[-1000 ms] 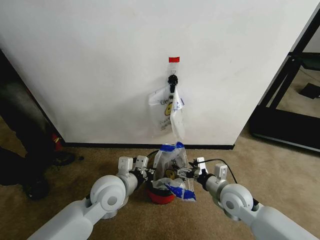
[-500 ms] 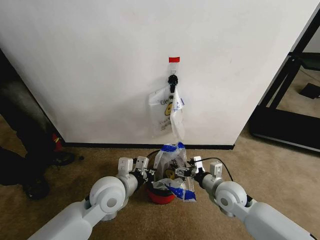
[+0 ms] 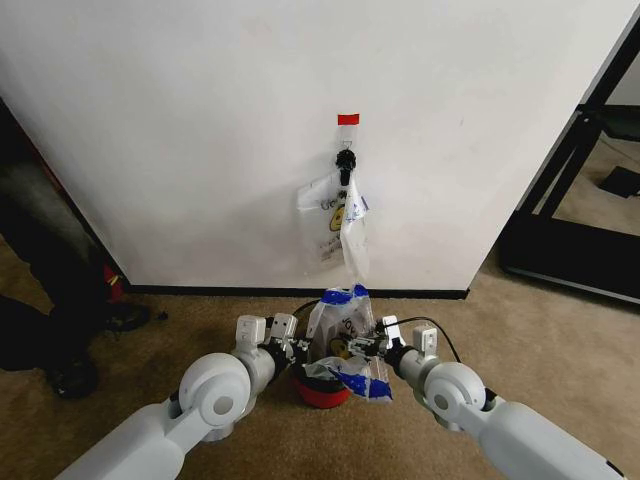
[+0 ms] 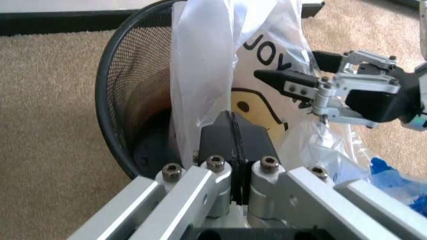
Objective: Pick up the garbage bag from the wall and place it over the trash bin.
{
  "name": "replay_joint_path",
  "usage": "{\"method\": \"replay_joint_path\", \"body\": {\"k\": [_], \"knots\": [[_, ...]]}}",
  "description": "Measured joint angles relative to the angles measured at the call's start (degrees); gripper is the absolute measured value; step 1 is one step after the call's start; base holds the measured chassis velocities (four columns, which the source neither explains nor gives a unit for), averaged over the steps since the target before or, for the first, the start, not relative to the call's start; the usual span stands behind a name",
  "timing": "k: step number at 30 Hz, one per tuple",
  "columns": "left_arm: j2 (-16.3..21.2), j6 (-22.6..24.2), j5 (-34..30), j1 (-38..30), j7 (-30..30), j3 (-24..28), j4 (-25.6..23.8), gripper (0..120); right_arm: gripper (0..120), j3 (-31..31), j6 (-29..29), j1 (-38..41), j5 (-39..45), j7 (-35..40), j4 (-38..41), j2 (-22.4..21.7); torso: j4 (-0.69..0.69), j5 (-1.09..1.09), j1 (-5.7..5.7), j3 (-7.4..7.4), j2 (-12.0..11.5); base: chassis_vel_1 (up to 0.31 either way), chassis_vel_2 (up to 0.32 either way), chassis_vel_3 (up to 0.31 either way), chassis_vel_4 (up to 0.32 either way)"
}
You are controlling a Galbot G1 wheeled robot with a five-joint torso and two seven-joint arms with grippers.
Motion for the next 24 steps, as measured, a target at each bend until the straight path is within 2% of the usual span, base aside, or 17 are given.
{"method": "replay_joint_path", "body": {"k": [3, 8, 9, 11, 14, 15, 21, 24], "knots": [[0.0, 0.0, 0.0, 0.2, 0.0, 0.0, 0.0, 0, 71, -0.1, -1.2, 0.3, 0.2, 0.9, -0.2, 0.1, 0.0, 0.0, 0.0, 0.0, 0.0, 0.0, 0.0, 0.0, 0.0], [-0.4, 0.0, 0.7, 0.6, 0.4, 0.2, 0.0, 0, 47, -0.5, -5.1, 1.4, 0.9, 4.6, -0.3, 0.6, 0.0, 0.0, 0.0, 0.0, 0.0, 0.0, 0.0, 0.0, 0.0], [-0.4, 0.0, 0.7, 0.6, 0.4, 0.2, 0.0, 0, 47, -0.5, -5.1, 1.4, 0.9, 4.6, -0.3, 0.6, 0.0, 0.0, 0.0, 0.0, 0.0, 0.0, 0.0, 0.0, 0.0], [-0.4, -0.1, 1.0, 0.8, 0.6, 0.3, 0.0, 0, 37, -0.5, -6.1, 1.7, 1.0, 5.9, -0.3, 0.8, 0.0, 0.0, 0.0, 0.0, 0.0, 0.0, 0.0, 0.0, 0.0], [-0.4, -0.1, 1.3, 0.8, 0.7, 0.3, 0.0, 0, 27, -0.4, -6.4, 1.5, 1.2, 6.7, 0.0, 0.9, 0.0, 0.0, 0.0, 0.0, 0.0, 0.0, 0.0, 0.0, 0.0], [-0.4, -0.1, 1.3, 0.8, 0.7, 0.3, 0.0, 0, 27, -0.4, -6.4, 1.5, 1.2, 6.7, 0.0, 0.9, 0.0, 0.0, 0.0, 0.0, 0.0, 0.0, 0.0, 0.0, 0.0], [-0.1, -0.3, 1.3, -0.7, 0.7, 0.0, 0.1, 0, 3, 1.1, -5.9, -0.3, 1.1, 6.9, 1.6, 0.3, 0.0, 0.0, 0.0, 0.0, 0.0, 0.0, 0.0, 0.0, 0.0], [0.1, -0.3, 1.2, -1.0, 0.7, -0.5, 0.6, 0, 1, 1.6, -5.7, -0.9, 0.9, 6.8, 2.0, 0.2, -0.01, 0.02, 0.0, 0.0, 0.0, 0.0, 0.0, 0.0, 0.0]]}}
